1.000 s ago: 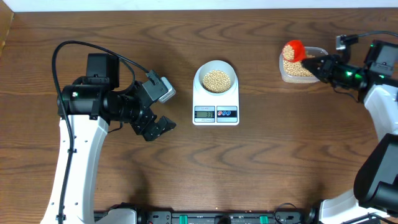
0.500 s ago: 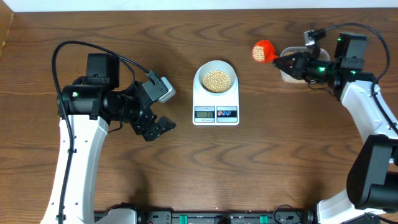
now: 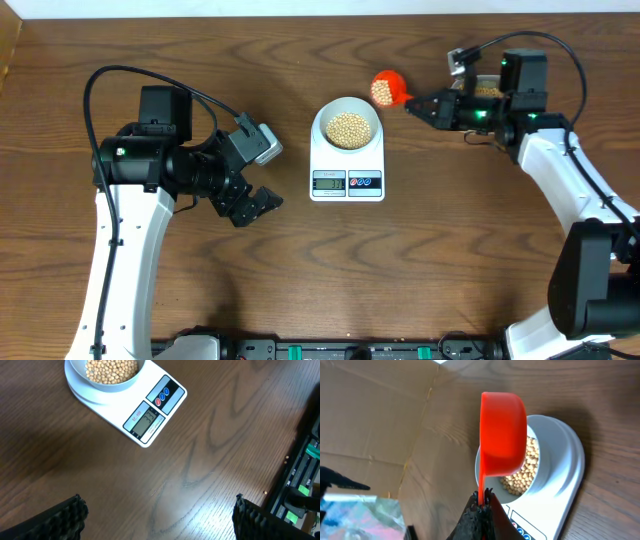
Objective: Scoop item into bowl and weigh 50g on scale
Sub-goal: 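Lift the scoop and carry it left over the bowl on the scale, then tilt the scoop with the right gripper, pouring beans into the bowl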
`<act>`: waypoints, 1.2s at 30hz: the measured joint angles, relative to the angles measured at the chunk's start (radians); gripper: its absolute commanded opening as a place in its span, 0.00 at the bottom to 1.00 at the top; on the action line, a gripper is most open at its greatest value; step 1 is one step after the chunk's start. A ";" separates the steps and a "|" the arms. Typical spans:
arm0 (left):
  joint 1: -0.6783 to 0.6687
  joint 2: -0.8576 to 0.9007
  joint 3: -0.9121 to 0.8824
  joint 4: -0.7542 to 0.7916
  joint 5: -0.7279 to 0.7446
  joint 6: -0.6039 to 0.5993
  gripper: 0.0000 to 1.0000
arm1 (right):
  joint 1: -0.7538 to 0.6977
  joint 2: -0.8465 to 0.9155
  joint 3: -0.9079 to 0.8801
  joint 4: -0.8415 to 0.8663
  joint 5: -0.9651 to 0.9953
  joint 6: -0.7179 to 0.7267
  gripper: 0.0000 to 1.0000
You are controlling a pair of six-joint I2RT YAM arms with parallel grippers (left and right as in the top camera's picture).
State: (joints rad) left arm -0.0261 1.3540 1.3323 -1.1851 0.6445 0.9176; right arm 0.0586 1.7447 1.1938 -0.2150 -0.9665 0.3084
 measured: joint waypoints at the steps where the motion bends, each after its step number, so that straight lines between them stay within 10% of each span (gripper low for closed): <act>1: 0.000 0.000 0.000 0.000 0.000 0.000 0.95 | 0.008 0.000 0.000 0.000 0.002 -0.013 0.01; 36: 0.000 0.000 0.000 0.000 0.000 0.000 0.95 | 0.120 0.000 0.000 -0.039 0.242 -0.548 0.01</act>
State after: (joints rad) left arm -0.0261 1.3540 1.3323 -1.1851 0.6445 0.9176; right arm 0.1783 1.7447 1.1938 -0.2539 -0.7242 -0.2398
